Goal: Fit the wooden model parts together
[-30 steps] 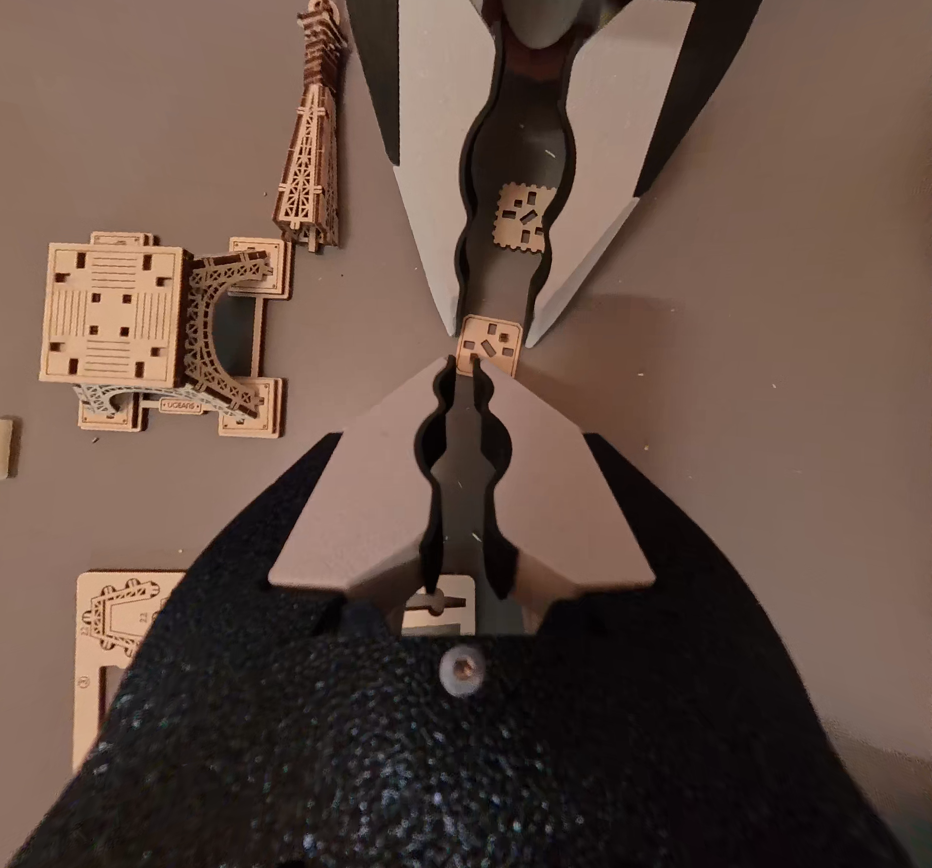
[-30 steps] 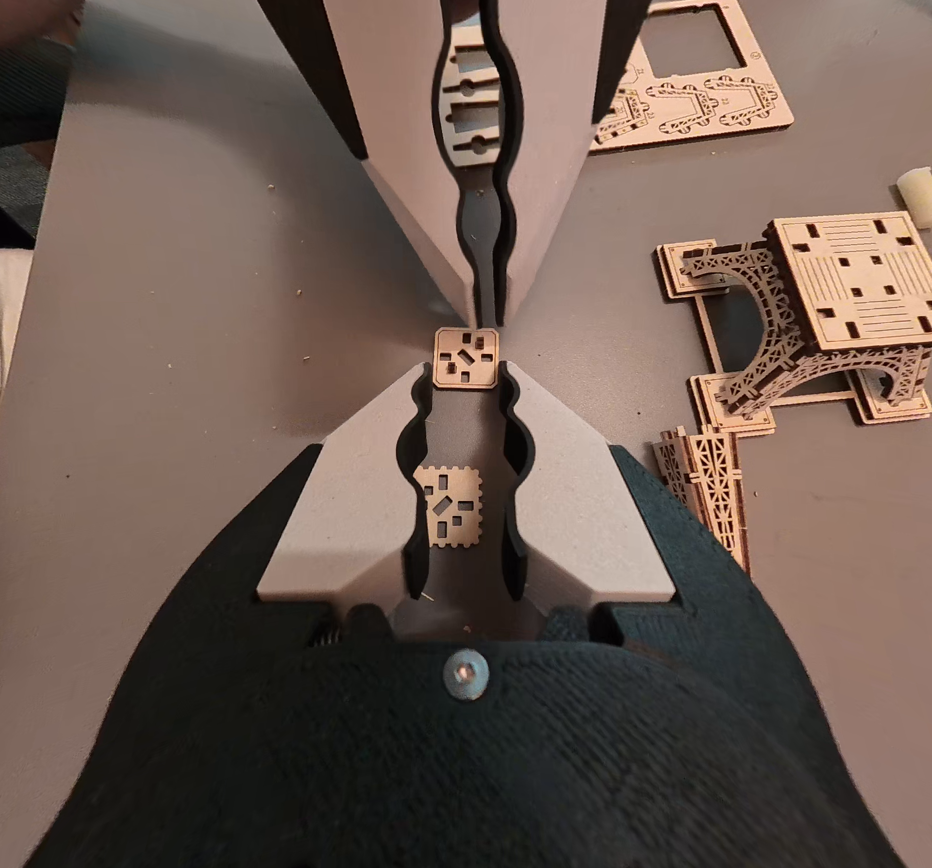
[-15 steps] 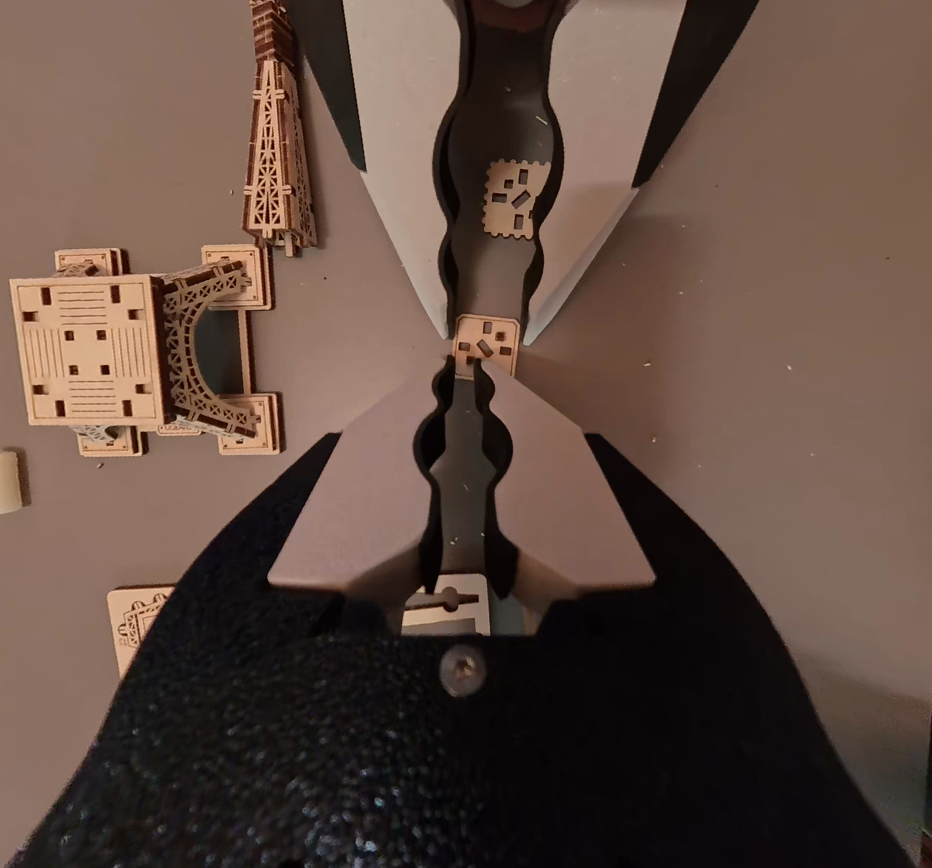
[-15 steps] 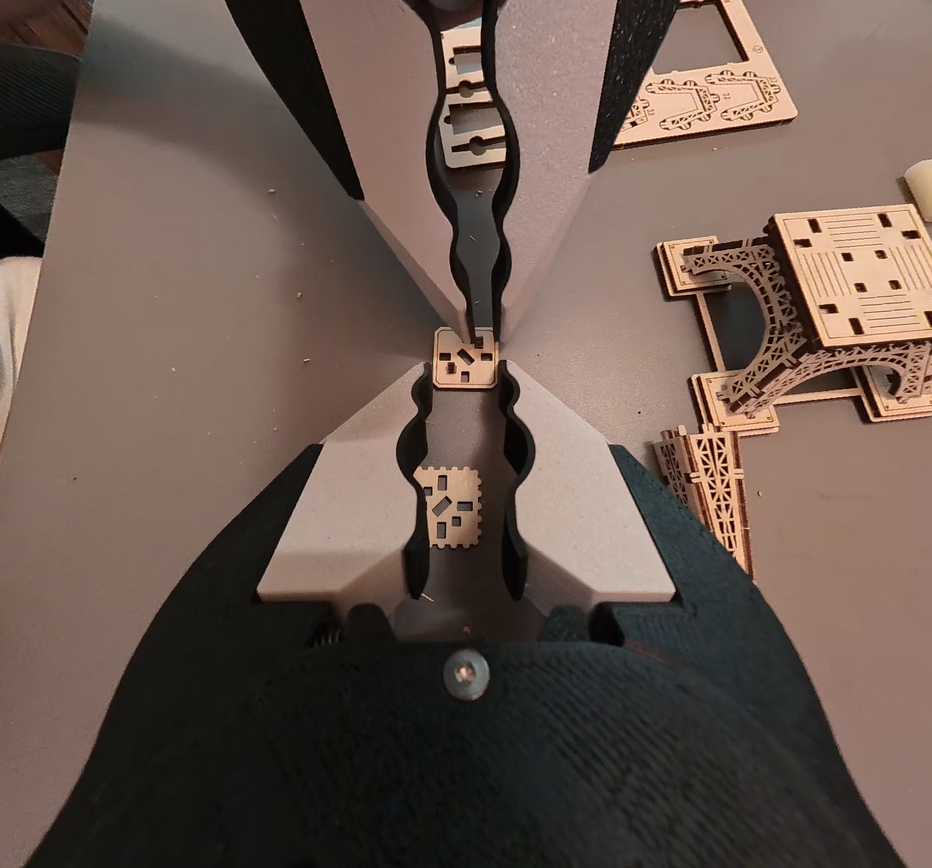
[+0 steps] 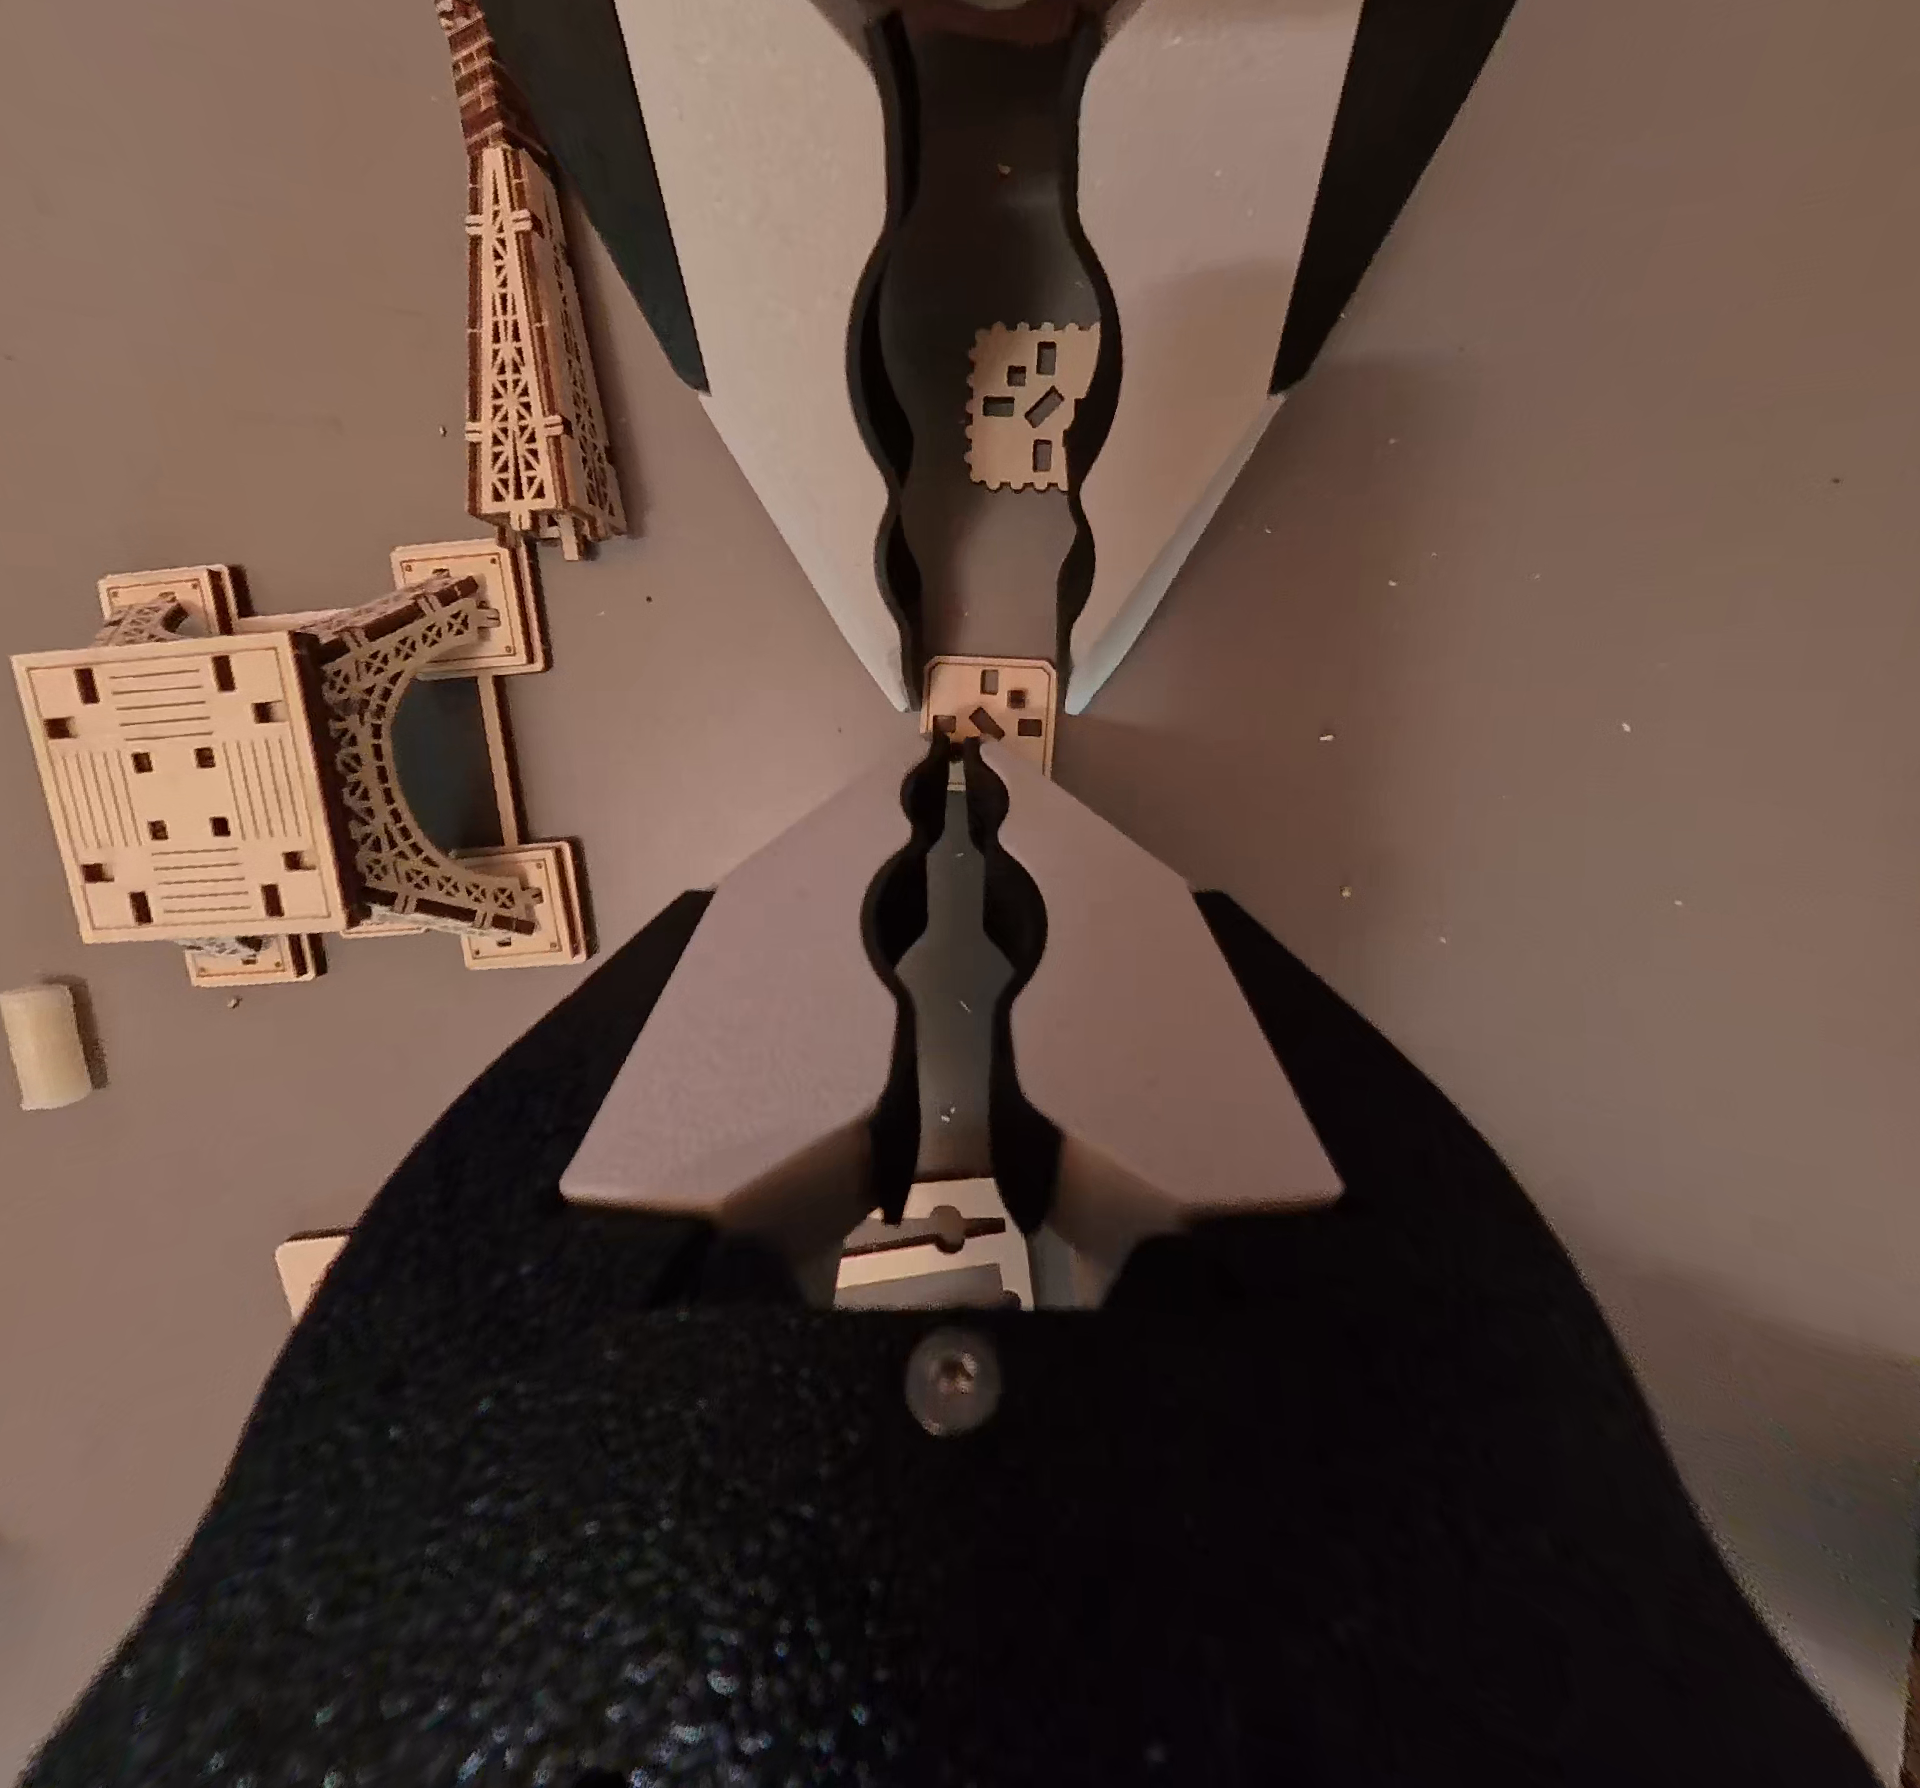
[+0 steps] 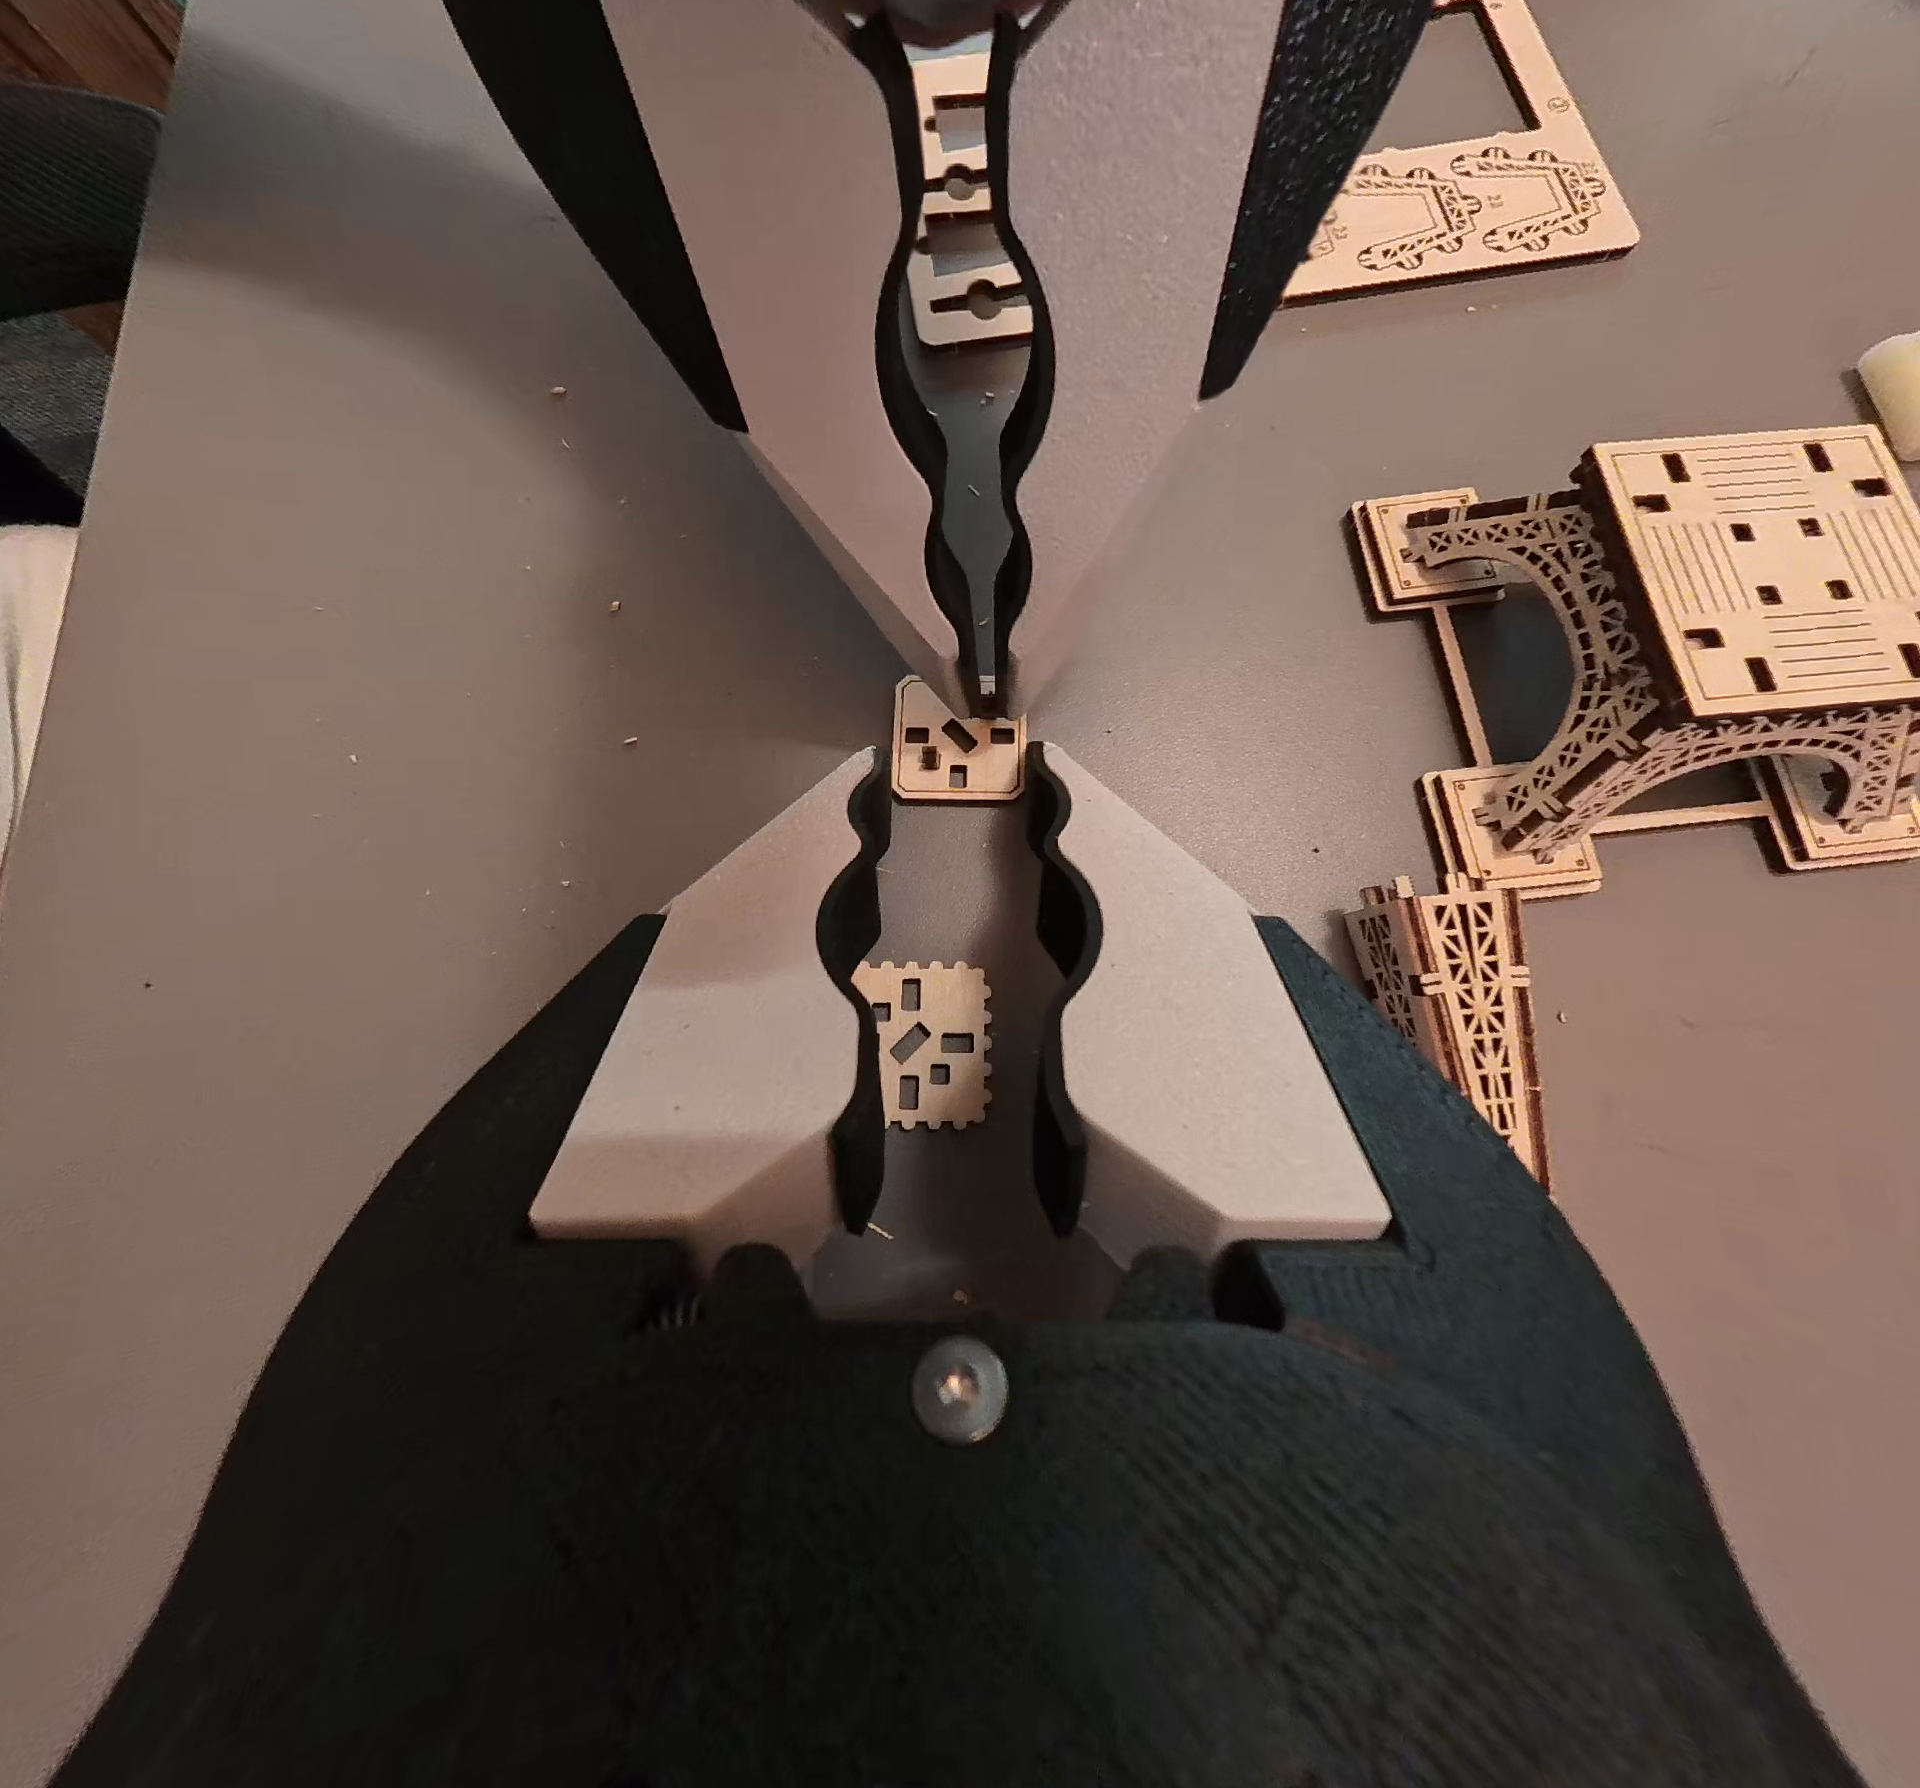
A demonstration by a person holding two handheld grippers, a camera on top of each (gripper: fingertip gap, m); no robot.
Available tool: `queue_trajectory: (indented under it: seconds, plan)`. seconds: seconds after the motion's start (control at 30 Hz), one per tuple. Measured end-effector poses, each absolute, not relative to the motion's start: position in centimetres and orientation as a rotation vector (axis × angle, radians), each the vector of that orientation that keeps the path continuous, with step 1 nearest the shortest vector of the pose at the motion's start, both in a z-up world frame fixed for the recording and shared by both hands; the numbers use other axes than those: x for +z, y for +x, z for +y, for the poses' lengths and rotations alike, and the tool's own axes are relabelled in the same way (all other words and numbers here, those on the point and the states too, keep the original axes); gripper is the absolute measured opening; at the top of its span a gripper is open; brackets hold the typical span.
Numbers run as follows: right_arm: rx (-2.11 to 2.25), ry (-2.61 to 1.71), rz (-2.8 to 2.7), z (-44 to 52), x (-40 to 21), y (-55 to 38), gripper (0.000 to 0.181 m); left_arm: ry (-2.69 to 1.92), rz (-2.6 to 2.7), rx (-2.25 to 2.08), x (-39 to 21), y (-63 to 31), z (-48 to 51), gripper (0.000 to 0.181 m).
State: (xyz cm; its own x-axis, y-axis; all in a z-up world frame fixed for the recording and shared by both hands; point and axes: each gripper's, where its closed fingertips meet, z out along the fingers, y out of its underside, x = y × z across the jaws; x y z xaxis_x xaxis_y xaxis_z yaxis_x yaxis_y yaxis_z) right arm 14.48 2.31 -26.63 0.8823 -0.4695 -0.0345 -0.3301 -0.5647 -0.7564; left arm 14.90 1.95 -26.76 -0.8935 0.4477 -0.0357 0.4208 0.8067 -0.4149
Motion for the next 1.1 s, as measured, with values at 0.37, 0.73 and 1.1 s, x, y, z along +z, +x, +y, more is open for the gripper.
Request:
queue_trajectory:
  seconds: [0.37, 0.73, 1.1]
  plan:
    - [-0.212, -2.219, 0.576, 2.3, -26.7, 14.5, 0.025, -0.667, -2.956, 0.496, -26.9, 14.9, 2.0, 0.001]
    - [-0.216, -2.22, 0.574, 2.3, -26.7, 14.5, 0.024, -0.63, -3.008, 0.482, -27.0, 15.0, 2.1, 0.001]
    - [-0.221, -2.221, 0.57, 2.3, -26.7, 14.5, 0.025, -0.681, -3.003, 0.71, -25.9, 15.8, 2.4, 0.025]
